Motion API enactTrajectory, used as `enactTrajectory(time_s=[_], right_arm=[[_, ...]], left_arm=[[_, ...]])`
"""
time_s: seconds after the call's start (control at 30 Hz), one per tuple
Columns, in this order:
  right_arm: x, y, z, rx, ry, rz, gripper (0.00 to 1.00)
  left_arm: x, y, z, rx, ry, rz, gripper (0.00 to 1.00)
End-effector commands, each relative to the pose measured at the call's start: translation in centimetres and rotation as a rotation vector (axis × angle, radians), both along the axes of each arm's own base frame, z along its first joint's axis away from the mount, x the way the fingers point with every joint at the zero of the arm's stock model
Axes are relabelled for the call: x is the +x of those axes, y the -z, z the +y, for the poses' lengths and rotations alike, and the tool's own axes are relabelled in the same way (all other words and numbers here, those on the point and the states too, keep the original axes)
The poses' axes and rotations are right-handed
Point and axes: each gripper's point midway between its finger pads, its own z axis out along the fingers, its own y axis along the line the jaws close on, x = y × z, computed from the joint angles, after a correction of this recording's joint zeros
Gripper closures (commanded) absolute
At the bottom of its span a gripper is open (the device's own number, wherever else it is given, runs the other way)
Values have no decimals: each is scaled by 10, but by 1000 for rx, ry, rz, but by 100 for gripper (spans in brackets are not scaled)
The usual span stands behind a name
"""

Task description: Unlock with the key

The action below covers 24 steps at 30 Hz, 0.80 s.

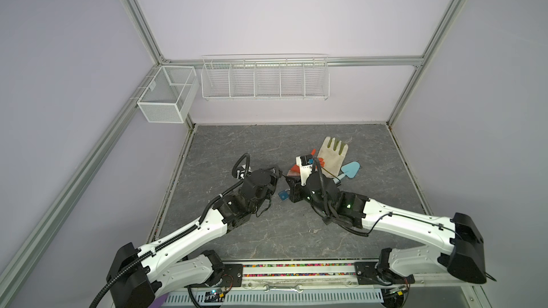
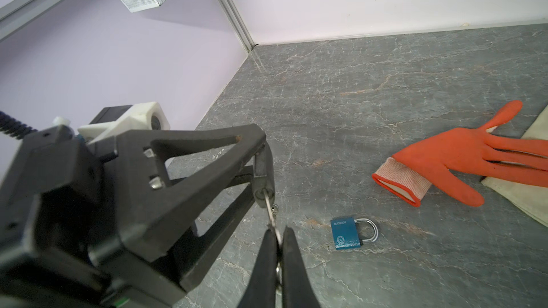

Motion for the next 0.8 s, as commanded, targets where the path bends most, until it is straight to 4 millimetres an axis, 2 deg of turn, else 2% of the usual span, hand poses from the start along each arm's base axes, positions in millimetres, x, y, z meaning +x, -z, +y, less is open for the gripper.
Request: enactTrajectory(time_s=[0.0,0.17,0.33,0.5,0.77], right_arm=[[-14,-27,19,7,-64,-118,94],[-3,-18,10,-81,11,-144,93],[5,-14,-1,-112,108,-110,94],[4,-14,-6,-94,120,-91,94],[2,-13,-6,-73,132,-47,94]], left_arm=[[-16,-22,-29,-129,132,7,100],[-18,-26,-27,-118,134,11,100],[-17,-23,-15,-66,96,10,100],[-15,-19,-7,-4,64,16,100],[-12,-13,-11,6,61,25,100]])
